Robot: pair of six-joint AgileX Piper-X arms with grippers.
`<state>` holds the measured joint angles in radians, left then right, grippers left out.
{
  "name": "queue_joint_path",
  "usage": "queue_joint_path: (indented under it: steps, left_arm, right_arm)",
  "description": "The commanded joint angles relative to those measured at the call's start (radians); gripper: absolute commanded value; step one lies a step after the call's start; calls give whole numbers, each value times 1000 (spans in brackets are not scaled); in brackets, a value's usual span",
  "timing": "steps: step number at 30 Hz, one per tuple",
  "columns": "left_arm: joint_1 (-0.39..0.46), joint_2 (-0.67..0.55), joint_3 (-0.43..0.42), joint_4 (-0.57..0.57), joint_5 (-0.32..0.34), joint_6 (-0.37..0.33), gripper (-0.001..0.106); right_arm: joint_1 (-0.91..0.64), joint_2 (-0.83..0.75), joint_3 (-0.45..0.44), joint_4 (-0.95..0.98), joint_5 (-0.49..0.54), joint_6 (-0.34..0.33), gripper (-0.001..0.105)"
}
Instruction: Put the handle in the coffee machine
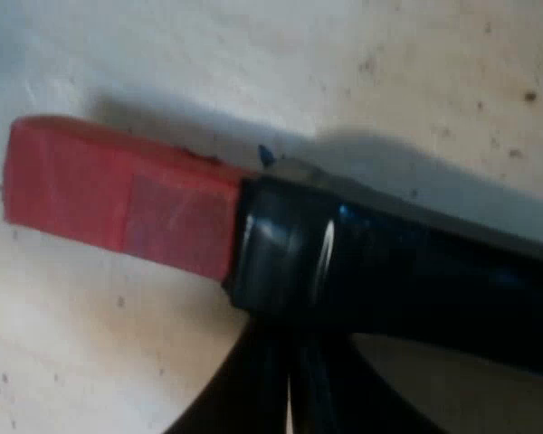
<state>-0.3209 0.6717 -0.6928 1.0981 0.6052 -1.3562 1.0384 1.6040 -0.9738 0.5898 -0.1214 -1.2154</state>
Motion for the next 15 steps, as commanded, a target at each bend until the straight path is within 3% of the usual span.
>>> queue_joint_path:
  steps: [1, 4, 11, 15]
  left_arm:
    - [7, -8, -6, 4, -8, 1, 80]
    - [7, -8, -6, 4, -8, 1, 80]
    - [7, -8, -6, 4, -8, 1, 80]
    - [7, -8, -6, 4, -8, 12, 80]
  right_arm:
    - [3, 15, -16, -55, 47, 18, 0]
    - [3, 15, -16, -55, 76, 26, 0]
    - [3, -22, -16, 31, 38, 31, 0]
    - [3, -107, -16, 133, 29, 52, 0]
